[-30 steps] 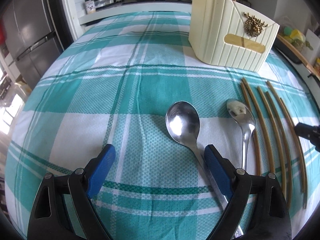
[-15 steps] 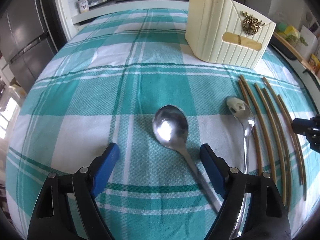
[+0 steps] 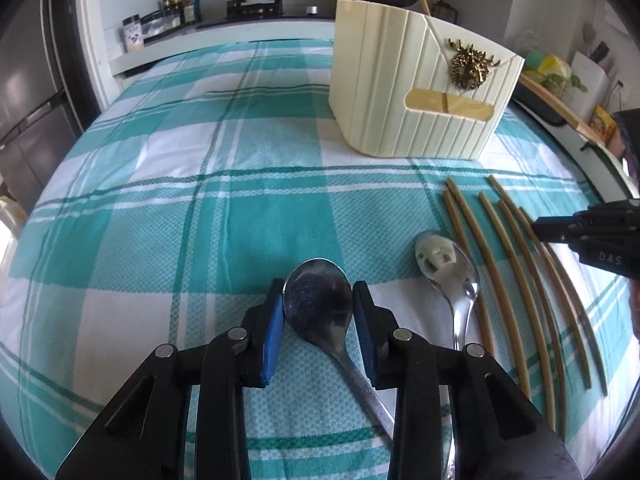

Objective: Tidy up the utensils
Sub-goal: 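Grasp the metal spoon with the left tool while the right tool grasps a chopstick, then carry spoon and chopstick to the caddy and drop them in, opening both tools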

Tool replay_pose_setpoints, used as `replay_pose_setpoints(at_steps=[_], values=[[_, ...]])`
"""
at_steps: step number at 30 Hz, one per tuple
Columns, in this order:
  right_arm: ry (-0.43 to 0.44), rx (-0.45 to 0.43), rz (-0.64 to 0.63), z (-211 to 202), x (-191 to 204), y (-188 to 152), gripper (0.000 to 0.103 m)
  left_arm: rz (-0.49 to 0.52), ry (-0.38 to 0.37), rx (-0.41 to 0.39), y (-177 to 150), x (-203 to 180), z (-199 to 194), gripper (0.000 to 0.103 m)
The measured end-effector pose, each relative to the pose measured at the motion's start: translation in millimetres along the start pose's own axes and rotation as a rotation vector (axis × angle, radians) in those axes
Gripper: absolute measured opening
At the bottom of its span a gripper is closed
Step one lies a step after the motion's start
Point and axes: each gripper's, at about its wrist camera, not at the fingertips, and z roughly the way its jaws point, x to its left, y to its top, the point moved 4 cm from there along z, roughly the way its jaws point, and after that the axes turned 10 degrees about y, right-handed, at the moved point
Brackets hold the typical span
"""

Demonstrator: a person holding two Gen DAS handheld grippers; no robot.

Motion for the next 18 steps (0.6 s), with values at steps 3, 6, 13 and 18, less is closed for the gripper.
replay_pose_setpoints(at_steps=[3, 6, 13, 18], values=[[0.051, -0.031, 0.047, -4, -4, 2, 0.005, -0.024, -0.045, -0.03, 6, 6, -9, 0.002], [0.072, -0.097, 0.072, -24, -6, 2, 0.005, -0.037, -0.075, -0.049, 15, 9, -20, 0.001], [0.104, -0.208, 0.078, -74, -1, 3, 0.005, -0.033, -0.073, -0.079, 19, 10, -30, 0.001], [0.116, -0.28, 0.08, -106, 2, -3, 0.005, -0.06, -0.091, -0.17, 30, 18, -73, 0.0]])
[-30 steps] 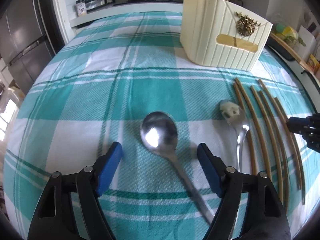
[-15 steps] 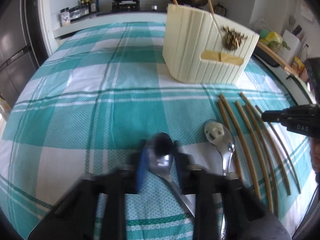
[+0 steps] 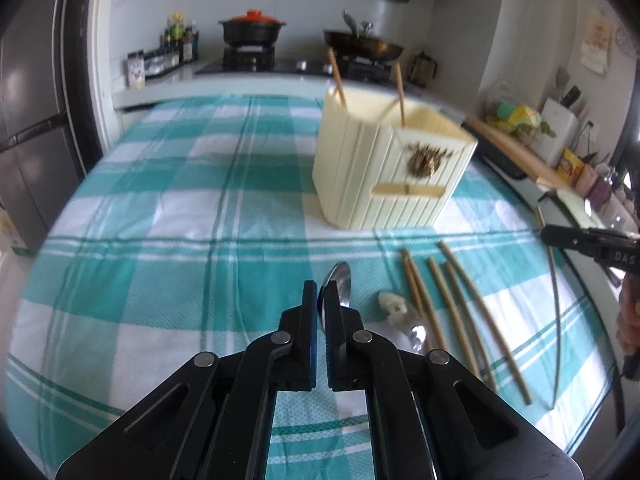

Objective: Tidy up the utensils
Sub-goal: 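Carry spoon and chopstick to the caddy and drop them in, opening both tools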

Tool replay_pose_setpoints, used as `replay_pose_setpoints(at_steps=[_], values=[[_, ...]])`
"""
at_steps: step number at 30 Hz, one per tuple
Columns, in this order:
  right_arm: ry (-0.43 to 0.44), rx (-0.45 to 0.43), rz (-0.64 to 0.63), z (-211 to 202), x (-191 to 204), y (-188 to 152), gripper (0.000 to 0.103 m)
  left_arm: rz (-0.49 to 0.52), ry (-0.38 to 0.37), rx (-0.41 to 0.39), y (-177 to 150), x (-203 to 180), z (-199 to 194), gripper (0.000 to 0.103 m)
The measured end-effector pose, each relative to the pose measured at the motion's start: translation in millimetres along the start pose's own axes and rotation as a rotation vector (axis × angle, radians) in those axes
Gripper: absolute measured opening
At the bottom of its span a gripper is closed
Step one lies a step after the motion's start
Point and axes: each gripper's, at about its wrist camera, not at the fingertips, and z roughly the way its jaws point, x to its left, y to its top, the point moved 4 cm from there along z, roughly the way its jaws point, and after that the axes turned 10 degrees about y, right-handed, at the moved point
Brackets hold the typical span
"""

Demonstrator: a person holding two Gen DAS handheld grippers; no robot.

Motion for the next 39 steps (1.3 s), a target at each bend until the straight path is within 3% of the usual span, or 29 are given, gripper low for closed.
replay_pose_setpoints(at_steps=[7, 15, 29, 39], values=[[0.02, -0.116, 0.004, -46, 7, 9, 0.005, 0.011, -0.004, -0.119, 27, 3, -52, 0.0], [0.004, -0.248, -0.004, -86, 17, 18, 0.005, 0.01, -0.03, -0.192, 45, -1, -77, 0.0], [-0.02, -0.332, -0.012, -113, 23, 31, 0.005, 0.009, -0.018, -0.213, 59, 5, -87, 0.0], [-0.019, -0.389, -0.041, -132, 26, 68, 0.005, 0.003, -0.031, -0.244, 99, 7, -95, 0.0]])
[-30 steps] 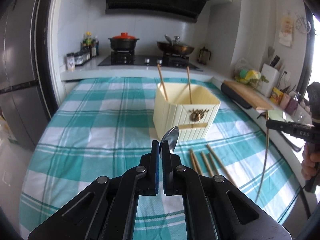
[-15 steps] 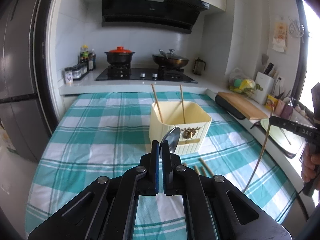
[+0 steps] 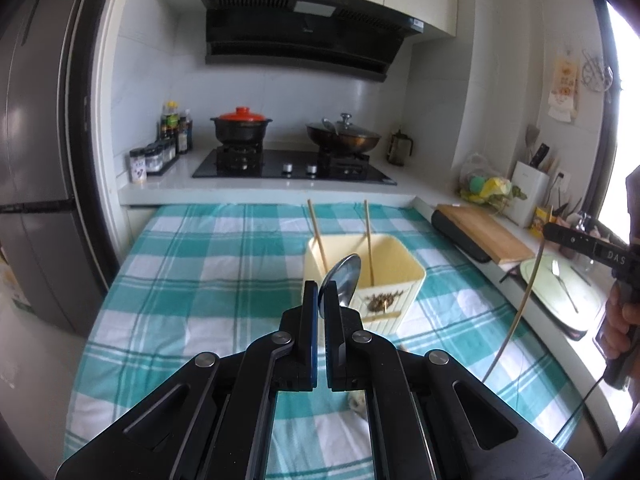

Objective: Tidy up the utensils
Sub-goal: 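Carry spoon and chopstick to the caddy and drop them in, opening both tools, then withdraw both tools from the caddy back over the remaining utensils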

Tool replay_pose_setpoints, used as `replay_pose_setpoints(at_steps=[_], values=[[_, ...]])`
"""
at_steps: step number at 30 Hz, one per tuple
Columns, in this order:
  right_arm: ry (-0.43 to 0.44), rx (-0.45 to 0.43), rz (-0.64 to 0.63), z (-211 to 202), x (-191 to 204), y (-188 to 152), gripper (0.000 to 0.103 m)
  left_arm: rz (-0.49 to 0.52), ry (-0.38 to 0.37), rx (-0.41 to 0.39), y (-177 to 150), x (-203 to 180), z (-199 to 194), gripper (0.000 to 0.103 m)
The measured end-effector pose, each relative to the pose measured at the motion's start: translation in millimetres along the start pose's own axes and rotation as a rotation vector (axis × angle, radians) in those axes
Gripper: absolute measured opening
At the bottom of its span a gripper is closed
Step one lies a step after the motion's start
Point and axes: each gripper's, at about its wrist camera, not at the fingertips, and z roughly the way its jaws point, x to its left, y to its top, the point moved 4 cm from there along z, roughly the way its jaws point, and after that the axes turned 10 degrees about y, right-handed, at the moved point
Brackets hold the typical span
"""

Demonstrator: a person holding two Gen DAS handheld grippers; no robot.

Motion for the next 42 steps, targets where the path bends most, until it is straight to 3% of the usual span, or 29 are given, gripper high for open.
replay_pose_setpoints(at_steps=[8, 16, 22, 28, 31, 32, 33, 34, 36, 42], values=[[0.012, -0.066, -0.031, 15, 5, 62, 0.005, 0.027, 0.019, -0.081, 65, -8, 14, 0.0], [-0.01, -0.11, -0.073, 72, 3, 124, 0.005, 0.05, 0.093, -0.132, 115, -18, 68, 0.0], [0.001, -0.062, -0.089, 134, -10, 125, 0.005, 0.094, 0.111, -0.06, 102, -40, 132, 0.0], [-0.01, 0.099, -0.095, 202, -31, 84, 0.006, 0.15, 0.089, 0.075, 59, -64, 193, 0.001], [0.013, 0.183, -0.053, 227, -44, 62, 0.01, 0.175, 0.076, 0.164, 40, -74, 215, 0.01], [0.012, 0.204, -0.035, 231, -49, 56, 0.017, 0.172, 0.091, 0.188, 34, -74, 219, 0.026], [0.012, 0.217, -0.019, 234, -54, 52, 0.035, 0.167, 0.096, 0.194, 31, -73, 217, 0.044], [0.014, 0.215, -0.003, 232, -57, 49, 0.047, 0.156, 0.094, 0.188, 28, -69, 211, 0.052], [0.013, 0.19, 0.019, 220, -63, 46, 0.048, 0.141, 0.088, 0.174, 25, -63, 197, 0.067], [-0.03, 0.213, -0.017, 167, -58, 27, 0.063, 0.156, 0.067, 0.197, 6, -38, 138, 0.085]])
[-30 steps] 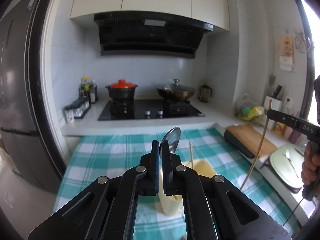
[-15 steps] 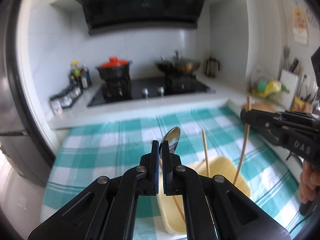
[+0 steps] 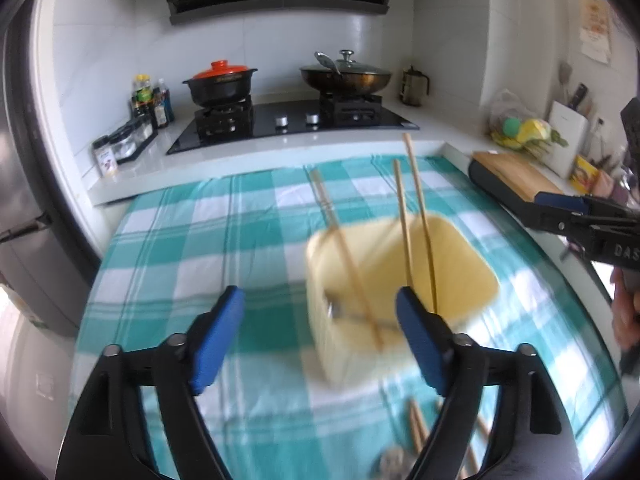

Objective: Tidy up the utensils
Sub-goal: 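Withdraw both tools from the caddy back over the remaining utensils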

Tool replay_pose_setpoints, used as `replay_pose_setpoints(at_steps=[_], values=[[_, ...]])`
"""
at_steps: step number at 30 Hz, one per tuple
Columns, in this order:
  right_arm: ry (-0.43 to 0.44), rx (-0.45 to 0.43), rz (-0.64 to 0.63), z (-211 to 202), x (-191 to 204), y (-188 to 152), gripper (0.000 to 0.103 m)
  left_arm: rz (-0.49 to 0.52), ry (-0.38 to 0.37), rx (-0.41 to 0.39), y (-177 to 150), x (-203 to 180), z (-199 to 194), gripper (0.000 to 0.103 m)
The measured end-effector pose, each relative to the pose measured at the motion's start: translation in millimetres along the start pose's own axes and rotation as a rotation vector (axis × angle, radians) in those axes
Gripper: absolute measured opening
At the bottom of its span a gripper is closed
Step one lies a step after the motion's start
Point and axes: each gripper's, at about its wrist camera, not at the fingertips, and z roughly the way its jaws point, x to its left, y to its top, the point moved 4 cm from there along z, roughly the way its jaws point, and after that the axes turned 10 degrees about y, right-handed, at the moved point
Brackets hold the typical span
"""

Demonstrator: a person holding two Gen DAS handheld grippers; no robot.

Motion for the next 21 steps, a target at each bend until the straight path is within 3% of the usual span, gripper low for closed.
replay_pose_setpoints(at_steps=[5, 10, 14, 19, 21], values=[[-0.062, 0.066, -0.038, -42, 11, -53, 0.076, 0.024, 0.022, -0.003, -51, 17, -53, 0.097], [-0.144, 0.09, -0.076, -84, 29, -127, 0.081, -0.026, 0.058, -0.049, -109, 17, -92, 0.099], [-0.191, 0.084, -0.042, -106, 40, -182, 0.084, -0.01, 0.067, -0.047, -146, 5, -105, 0.099], [-0.17, 0.09, 0.098, -118, 46, -245, 0.087, -0.035, -0.015, 0.032, -191, -11, -105, 0.099], [-0.191, 0.103, 0.095, -117, 52, -263, 0.088, -0.047, -0.032, 0.059, -205, -17, -105, 0.099]])
